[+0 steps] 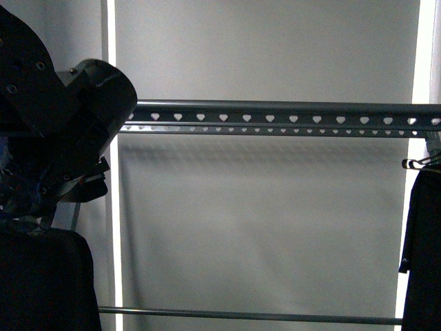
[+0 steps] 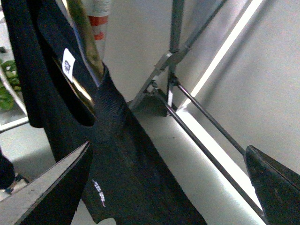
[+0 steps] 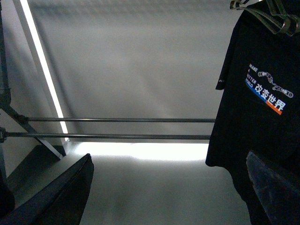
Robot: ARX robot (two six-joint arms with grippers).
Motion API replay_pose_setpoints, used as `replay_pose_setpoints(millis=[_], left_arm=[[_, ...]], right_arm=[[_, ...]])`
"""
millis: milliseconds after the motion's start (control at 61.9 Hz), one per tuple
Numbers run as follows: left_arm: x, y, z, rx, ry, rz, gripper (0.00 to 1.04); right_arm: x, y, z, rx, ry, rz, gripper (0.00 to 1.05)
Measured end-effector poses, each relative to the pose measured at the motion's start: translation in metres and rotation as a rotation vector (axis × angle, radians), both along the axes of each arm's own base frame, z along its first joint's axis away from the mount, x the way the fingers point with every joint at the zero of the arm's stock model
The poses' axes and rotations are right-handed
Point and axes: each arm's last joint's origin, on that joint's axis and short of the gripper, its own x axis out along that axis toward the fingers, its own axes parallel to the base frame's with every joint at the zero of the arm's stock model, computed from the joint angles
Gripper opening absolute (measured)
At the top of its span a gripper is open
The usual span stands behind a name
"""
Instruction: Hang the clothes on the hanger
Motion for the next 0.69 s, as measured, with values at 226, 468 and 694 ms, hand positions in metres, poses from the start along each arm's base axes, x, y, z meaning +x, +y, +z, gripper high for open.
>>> replay_pose_setpoints(millis=[226,468,694], left_arm=[[0.025,0.001,-0.017,0.003,-0.001,0.047,0.98],[0.035,0.003,-0.020,0.028,0.000,0.066,0.73],[0.042,0.028,-0.027,0.018,0.007,0.106,0.22]], right_arm=[[0.000,0.000,0.000,0.000,0.000,0.000,0.97],[0.000,0.000,0.000,0.000,0.000,0.000,0.97],[0.000,0.000,0.000,0.000,0.000,0.000,0.97]])
